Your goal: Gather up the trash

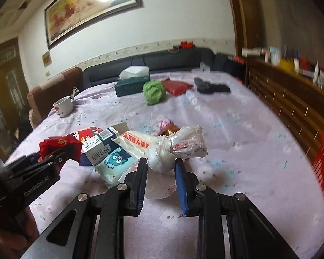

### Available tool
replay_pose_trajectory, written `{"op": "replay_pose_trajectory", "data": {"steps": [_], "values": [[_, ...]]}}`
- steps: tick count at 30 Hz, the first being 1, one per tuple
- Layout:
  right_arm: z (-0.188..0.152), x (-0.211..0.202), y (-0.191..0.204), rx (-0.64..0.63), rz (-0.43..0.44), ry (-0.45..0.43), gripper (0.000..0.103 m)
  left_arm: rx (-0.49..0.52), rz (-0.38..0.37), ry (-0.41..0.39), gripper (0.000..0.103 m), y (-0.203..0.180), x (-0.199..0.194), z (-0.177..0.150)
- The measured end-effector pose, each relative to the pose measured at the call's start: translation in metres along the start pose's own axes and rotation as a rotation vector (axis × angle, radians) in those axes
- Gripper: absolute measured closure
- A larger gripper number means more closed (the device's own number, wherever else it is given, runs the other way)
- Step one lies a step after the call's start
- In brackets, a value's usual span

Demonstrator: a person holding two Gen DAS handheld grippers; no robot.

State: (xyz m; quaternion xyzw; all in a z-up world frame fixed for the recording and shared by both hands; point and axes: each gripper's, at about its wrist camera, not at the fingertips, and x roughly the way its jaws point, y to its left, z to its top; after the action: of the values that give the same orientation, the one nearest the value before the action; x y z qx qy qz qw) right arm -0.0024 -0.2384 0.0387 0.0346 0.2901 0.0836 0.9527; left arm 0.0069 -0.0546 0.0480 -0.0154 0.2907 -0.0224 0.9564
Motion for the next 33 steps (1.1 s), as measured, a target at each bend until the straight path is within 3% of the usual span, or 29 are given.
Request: {"op": "replay_pose_trajectory", "data": {"steps": [5,33], "values": [[-0.0009,-0.0054,0.0101,-0.059,-0.026,-0.042,0.076,0.011,0.013,-0.015,0.060,-0.0017,-0.0032,-0.0005],[-0.0012,-0.0033,0.0083,-0.052,-0.032,-0.028,0.076,0.028,0.033,-0.021,0.060,-0.0045,-0.0048,-0.0004]]}}
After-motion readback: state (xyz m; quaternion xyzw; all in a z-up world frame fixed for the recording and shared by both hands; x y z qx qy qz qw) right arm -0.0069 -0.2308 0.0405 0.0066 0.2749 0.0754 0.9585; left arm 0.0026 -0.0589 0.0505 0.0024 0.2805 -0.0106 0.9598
